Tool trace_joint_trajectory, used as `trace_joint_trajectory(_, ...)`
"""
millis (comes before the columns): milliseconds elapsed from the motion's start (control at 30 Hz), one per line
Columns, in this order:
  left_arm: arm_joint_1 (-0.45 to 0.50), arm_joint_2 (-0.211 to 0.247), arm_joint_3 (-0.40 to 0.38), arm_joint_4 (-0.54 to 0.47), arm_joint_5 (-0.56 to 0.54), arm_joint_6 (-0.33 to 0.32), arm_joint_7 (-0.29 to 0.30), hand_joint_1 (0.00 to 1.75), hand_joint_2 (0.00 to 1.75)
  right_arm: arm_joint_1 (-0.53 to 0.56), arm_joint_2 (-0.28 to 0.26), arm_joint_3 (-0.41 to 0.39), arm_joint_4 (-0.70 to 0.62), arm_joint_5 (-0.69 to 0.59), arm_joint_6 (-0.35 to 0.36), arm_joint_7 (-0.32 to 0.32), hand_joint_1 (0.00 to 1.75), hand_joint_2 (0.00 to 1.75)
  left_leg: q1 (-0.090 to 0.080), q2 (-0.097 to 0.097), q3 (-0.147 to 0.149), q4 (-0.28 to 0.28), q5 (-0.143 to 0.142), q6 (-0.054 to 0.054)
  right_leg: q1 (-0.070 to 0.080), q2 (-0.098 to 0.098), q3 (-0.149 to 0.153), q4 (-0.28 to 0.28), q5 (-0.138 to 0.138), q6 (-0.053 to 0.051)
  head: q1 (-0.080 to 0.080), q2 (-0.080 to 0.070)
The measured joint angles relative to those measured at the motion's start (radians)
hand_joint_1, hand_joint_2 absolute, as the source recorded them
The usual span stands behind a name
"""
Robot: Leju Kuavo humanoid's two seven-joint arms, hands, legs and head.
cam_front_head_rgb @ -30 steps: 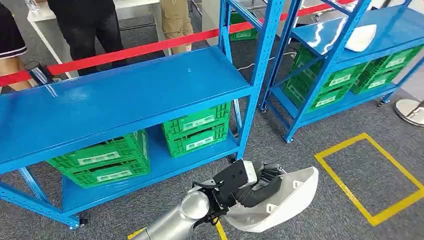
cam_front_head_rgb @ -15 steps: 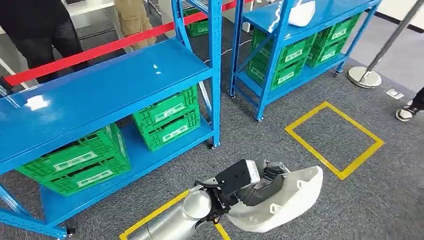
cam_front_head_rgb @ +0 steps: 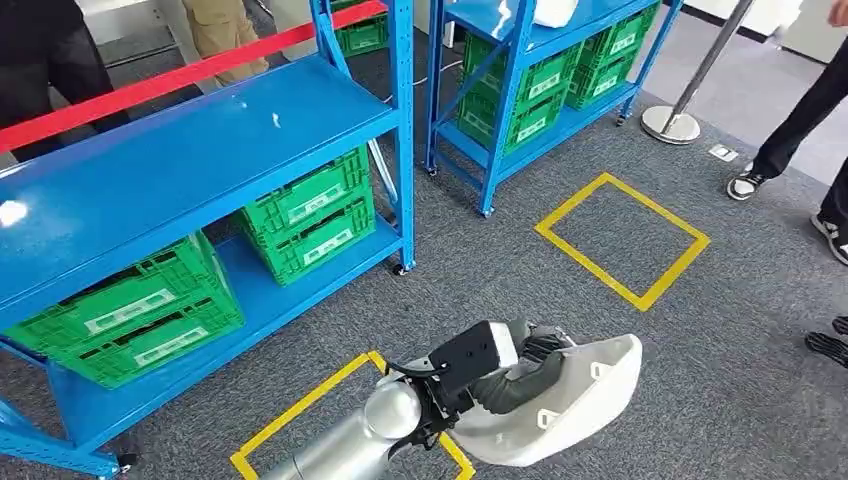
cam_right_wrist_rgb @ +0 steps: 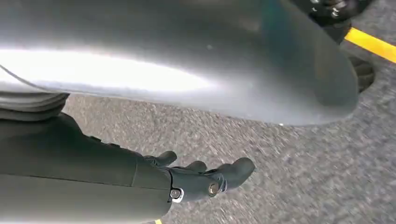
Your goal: Take the parts from the cabinet and place them on the table.
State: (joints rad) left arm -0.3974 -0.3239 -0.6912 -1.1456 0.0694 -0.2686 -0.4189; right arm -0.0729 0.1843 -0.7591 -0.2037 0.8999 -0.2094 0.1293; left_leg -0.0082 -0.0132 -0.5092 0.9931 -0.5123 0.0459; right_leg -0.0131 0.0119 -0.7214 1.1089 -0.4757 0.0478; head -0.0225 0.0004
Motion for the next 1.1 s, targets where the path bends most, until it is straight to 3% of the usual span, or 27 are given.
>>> trace_joint_trajectory(33,0.0,0.0,0.0,0.0,0.0,0.0,0.0,1.75,1.75,-0.001,0.0,0.004,0.0,0.001,0.0,-0.001,0.0,0.0,-0.003,0.007,-0.012,0.002,0.009,0.003,0.0,-0.004,-0.024,0.084,-0.054,0.001,0.0,0.0)
trace_joint_trajectory(67,0.0,0.0,0.0,0.0,0.0,0.0,0.0,1.75,1.75,-0.002,0.0,0.006,0.0,0.005,0.0,-0.003,0.0,0.0,-0.006,0.013,-0.028,0.005,0.018,0.004,0.001,-0.005,-0.044,0.166,-0.089,0.0,0.001,0.0)
trace_joint_trajectory(100,0.0,0.0,0.0,0.0,-0.001,0.0,0.0,1.75,1.75,-0.002,0.0,0.007,0.0,0.008,0.0,-0.003,0.0,0.0,-0.009,0.02,-0.043,0.008,0.027,0.006,0.001,-0.006,-0.049,0.216,-0.091,-0.001,0.001,0.0)
trace_joint_trajectory(133,0.0,0.0,-0.001,0.0,-0.004,0.0,0.001,1.75,1.75,-0.002,0.0,0.009,0.0,0.01,-0.001,-0.004,0.0,0.0,-0.012,0.025,-0.059,0.011,0.035,0.008,0.003,-0.006,-0.031,0.22,-0.063,-0.006,0.001,0.0)
trace_joint_trajectory(200,0.0,0.0,-0.005,-0.001,-0.007,0.0,0.003,1.75,1.75,-0.002,0.0,0.013,0.0,0.011,-0.002,-0.004,0.0,0.0,-0.022,0.028,-0.084,0.014,0.052,0.009,0.012,-0.006,0.063,0.115,-0.002,-0.027,0.002,0.0)
trace_joint_trajectory(233,0.0,0.0,-0.005,-0.004,-0.009,0.0,0.003,1.75,1.75,-0.003,0.0,0.014,0.0,0.011,-0.004,-0.004,0.0,0.0,-0.024,0.028,-0.09,0.015,0.061,0.01,0.02,-0.006,0.132,0.026,0.003,-0.045,0.002,0.0)
trace_joint_trajectory(267,0.0,-0.001,-0.006,-0.008,-0.01,0.0,0.003,1.75,1.75,-0.004,-0.006,0.014,-0.001,0.011,-0.006,-0.003,0.0,0.0,-0.023,0.031,-0.095,0.017,0.067,0.008,0.034,-0.009,0.201,-0.069,-0.037,-0.073,0.0,0.0)
trace_joint_trajectory(300,0.0,-0.001,-0.006,-0.01,-0.01,-0.001,0.003,1.75,1.75,-0.005,-0.005,0.014,-0.002,0.011,-0.008,-0.004,0.0,0.0,-0.023,0.032,-0.097,0.017,0.074,0.003,0.034,-0.016,0.234,-0.132,-0.051,-0.072,0.0,0.0)
trace_joint_trajectory(333,0.0,0.0,-0.007,-0.01,-0.01,-0.003,0.003,1.75,1.75,-0.006,-0.005,0.014,-0.002,0.01,-0.008,-0.004,0.0,0.0,-0.021,0.035,-0.098,0.014,0.083,-0.003,0.039,-0.011,0.227,-0.127,-0.04,-0.068,-0.001,0.0)
trace_joint_trajectory(367,0.0,-0.001,-0.009,-0.01,-0.01,-0.005,0.003,1.75,1.75,-0.006,-0.005,0.014,-0.002,0.009,-0.009,-0.004,0.0,0.0,-0.017,0.036,-0.1,0.011,0.091,-0.008,0.042,-0.011,0.225,-0.131,-0.035,-0.073,0.005,0.0)
trace_joint_trajectory(400,-0.001,-0.001,-0.01,-0.01,-0.01,-0.009,0.003,1.75,1.75,-0.005,-0.005,0.014,-0.002,0.009,-0.01,-0.004,0.0,0.0,-0.021,0.036,-0.102,0.007,0.101,-0.012,0.038,-0.011,0.221,-0.141,-0.023,-0.073,0.005,0.0)
trace_joint_trajectory(433,-0.001,0.001,-0.011,-0.01,-0.01,-0.01,0.003,1.75,1.75,-0.004,0.0,0.014,0.001,0.009,-0.011,-0.004,0.0,0.0,-0.024,0.032,-0.111,0.011,0.092,-0.016,0.024,-0.018,0.217,-0.153,-0.007,-0.068,0.009,0.0)
trace_joint_trajectory(500,-0.001,0.002,-0.013,-0.01,-0.01,-0.011,0.003,1.75,1.75,-0.007,-0.002,0.014,0.0,0.01,-0.019,-0.005,0.0,0.0,-0.016,0.016,-0.137,0.091,-0.018,-0.037,0.02,-0.016,0.189,-0.154,0.017,-0.077,-0.001,0.0)
trace_joint_trajectory(567,0.003,0.006,-0.013,-0.01,-0.01,-0.012,0.003,1.75,1.75,-0.006,-0.001,0.014,0.0,0.013,-0.023,-0.004,0.0,0.0,-0.004,0.016,-0.169,0.244,-0.117,-0.052,0.017,-0.016,0.159,-0.152,0.04,-0.074,-0.002,0.0)
trace_joint_trajectory(600,0.006,0.008,-0.013,-0.01,-0.01,-0.012,0.003,1.75,1.75,-0.007,-0.001,0.014,0.0,0.015,-0.024,-0.004,0.0,0.0,0.0,0.016,-0.175,0.297,-0.124,-0.058,0.014,-0.017,0.142,-0.149,0.052,-0.07,-0.002,0.0)
trace_joint_trajectory(633,0.011,0.009,-0.013,-0.009,-0.009,-0.012,0.002,1.75,1.75,-0.006,-0.001,0.014,0.0,0.018,-0.024,-0.004,0.0,0.0,0.005,0.016,-0.167,0.314,-0.098,-0.064,0.01,-0.017,0.125,-0.145,0.062,-0.067,-0.003,0.0)
trace_joint_trajectory(700,0.015,0.011,-0.013,-0.009,-0.005,-0.012,0.0,1.75,1.75,-0.006,-0.001,0.014,0.0,0.02,-0.024,-0.004,0.0,0.0,0.014,0.016,-0.097,0.241,-0.008,-0.075,0.001,-0.018,0.083,-0.132,0.08,-0.057,-0.003,0.0)
trace_joint_trajectory(733,0.015,0.011,-0.013,-0.009,-0.002,-0.011,0.0,1.75,1.75,-0.006,-0.001,0.014,0.0,0.021,-0.024,-0.004,0.0,0.0,0.018,0.016,-0.034,0.153,0.01,-0.078,-0.003,-0.018,0.063,-0.122,0.09,-0.049,-0.004,0.0)
trace_joint_trajectory(767,0.015,0.01,-0.013,-0.01,0.002,-0.01,-0.001,1.75,1.75,-0.007,-0.002,0.014,0.0,0.021,-0.025,-0.004,0.0,0.0,0.021,0.013,0.025,0.062,-0.03,-0.079,-0.004,-0.017,0.052,-0.115,0.095,-0.043,-0.006,0.0)
trace_joint_trajectory(800,0.016,0.01,-0.013,-0.013,0.003,-0.01,-0.001,1.75,1.75,-0.007,-0.001,0.014,0.0,0.022,-0.025,-0.004,0.0,0.0,0.012,0.011,0.075,-0.024,-0.063,-0.074,-0.004,-0.016,0.046,-0.108,0.102,-0.034,-0.007,0.0)
trace_joint_trajectory(833,0.018,0.01,-0.013,-0.014,0.003,-0.007,-0.002,1.75,1.75,-0.005,-0.001,0.014,0.0,0.022,-0.026,-0.005,0.0,0.0,0.01,0.01,0.059,-0.012,-0.056,-0.058,-0.003,-0.015,0.051,-0.117,0.114,-0.027,-0.004,0.0)
trace_joint_trajectory(900,0.018,0.011,-0.013,-0.014,0.004,-0.002,-0.003,1.75,1.75,-0.006,0.0,0.014,0.0,0.022,-0.025,-0.006,0.0,0.0,0.003,0.008,0.054,-0.018,-0.045,-0.043,-0.01,-0.014,0.051,-0.129,0.134,-0.013,-0.008,0.0)
trace_joint_trajectory(933,0.018,0.011,-0.013,-0.014,0.003,-0.002,-0.003,1.75,1.75,-0.005,0.0,0.014,0.0,0.022,-0.025,-0.007,0.0,0.0,0.014,0.01,0.054,-0.031,-0.029,-0.03,-0.013,-0.013,0.042,-0.132,0.138,-0.008,-0.013,0.0)
trace_joint_trajectory(967,0.018,0.01,-0.013,-0.014,0.003,-0.002,-0.003,1.75,1.75,-0.005,0.0,0.014,0.0,0.02,-0.026,-0.009,0.0,0.0,0.013,0.015,0.05,-0.029,-0.021,-0.023,-0.012,-0.013,0.034,-0.112,0.109,-0.004,-0.007,0.0)
trace_joint_trajectory(1000,0.018,0.01,-0.013,-0.014,0.003,-0.002,-0.003,1.75,1.75,-0.005,0.0,0.014,0.0,0.011,-0.024,-0.013,0.0,0.0,0.014,0.017,0.045,-0.028,-0.016,-0.017,-0.012,-0.012,0.013,-0.054,0.063,0.0,0.0,0.0)
trace_joint_trajectory(1067,0.02,0.01,-0.013,-0.012,0.003,-0.002,0.0,1.75,1.75,-0.005,0.0,0.011,0.0,-0.012,-0.015,-0.019,0.0,0.0,0.012,0.029,0.032,-0.026,-0.008,-0.016,-0.013,-0.012,-0.056,0.123,-0.023,0.007,0.003,0.0)
trace_joint_trajectory(1100,0.021,0.01,-0.013,-0.01,0.002,-0.003,0.0,1.75,1.75,-0.004,0.0,0.01,0.0,-0.025,-0.011,-0.019,0.0,0.0,0.012,0.035,0.025,-0.022,-0.007,-0.017,-0.013,-0.012,-0.079,0.186,-0.043,0.009,0.004,0.0)
